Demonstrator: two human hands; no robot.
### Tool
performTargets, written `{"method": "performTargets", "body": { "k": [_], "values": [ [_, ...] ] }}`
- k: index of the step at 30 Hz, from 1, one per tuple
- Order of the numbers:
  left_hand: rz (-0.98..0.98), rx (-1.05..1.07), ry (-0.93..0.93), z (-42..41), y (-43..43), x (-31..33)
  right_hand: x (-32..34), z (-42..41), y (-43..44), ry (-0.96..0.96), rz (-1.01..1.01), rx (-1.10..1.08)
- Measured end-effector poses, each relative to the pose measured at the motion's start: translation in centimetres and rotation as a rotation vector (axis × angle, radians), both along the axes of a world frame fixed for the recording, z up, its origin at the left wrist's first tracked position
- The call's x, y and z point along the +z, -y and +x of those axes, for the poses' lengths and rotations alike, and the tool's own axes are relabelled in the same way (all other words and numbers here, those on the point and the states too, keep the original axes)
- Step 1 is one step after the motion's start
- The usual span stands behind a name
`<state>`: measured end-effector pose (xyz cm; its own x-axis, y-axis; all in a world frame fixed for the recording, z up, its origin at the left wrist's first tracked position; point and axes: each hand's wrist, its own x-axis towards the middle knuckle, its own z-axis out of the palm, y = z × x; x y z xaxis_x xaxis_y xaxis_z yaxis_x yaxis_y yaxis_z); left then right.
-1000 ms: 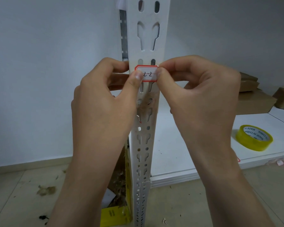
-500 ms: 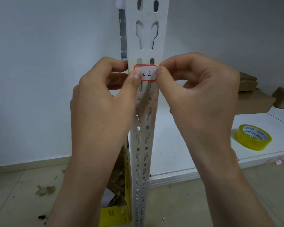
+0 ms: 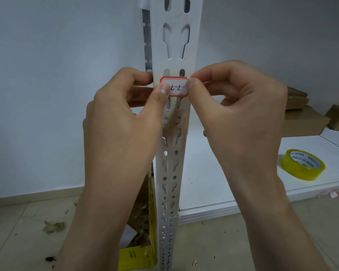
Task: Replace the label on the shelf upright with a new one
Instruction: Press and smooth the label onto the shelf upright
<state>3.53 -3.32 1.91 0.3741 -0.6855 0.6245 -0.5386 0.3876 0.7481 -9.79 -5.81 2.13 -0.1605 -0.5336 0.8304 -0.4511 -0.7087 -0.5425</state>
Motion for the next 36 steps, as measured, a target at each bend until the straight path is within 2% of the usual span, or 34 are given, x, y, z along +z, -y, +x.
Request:
{"method": "performTargets", "body": {
  "k": [5, 11, 18, 23, 29, 31, 33, 36],
  "values": [
    [-0.005, -0.001, -0.007, -0.03, 0.09, -0.05, -0.10, 0.01, 0.14, -0.078, 0.000, -0.066],
    [-0.002, -0.002, -0.005, -0.01, 0.07, 0.00, 0.07, -0.33, 0.10, 0.006, 0.021, 0.014],
    [-0.008, 0.004, 0.003, -0.03, 0.20, -0.09, 0.04, -0.17, 0.16, -0.076, 0.004, -0.047],
    [-0.003, 0.007, 0.006, 0.04, 0.18, -0.08, 0.19, -0.29, -0.13, 0.038, 0.047, 0.048],
    [-0.006, -0.002, -0.015, -0.11, -0.06, -0.08, 0.10, 0.03, -0.09, -0.034, 0.028, -0.024],
    [-0.003, 0.000, -0.010, -0.10, -0.04, -0.10, 0.32, -0.35, -0.16, -0.053, 0.067, 0.012],
    [0.003, 0.005, -0.008, -0.11, -0.06, -0.07, 0.45, -0.63, -0.17, -0.018, 0.099, 0.074],
    [0.009, 0.012, -0.012, -0.16, -0.06, -0.07, 0.20, -0.31, -0.12, 0.033, 0.059, 0.048]
  ]
}}
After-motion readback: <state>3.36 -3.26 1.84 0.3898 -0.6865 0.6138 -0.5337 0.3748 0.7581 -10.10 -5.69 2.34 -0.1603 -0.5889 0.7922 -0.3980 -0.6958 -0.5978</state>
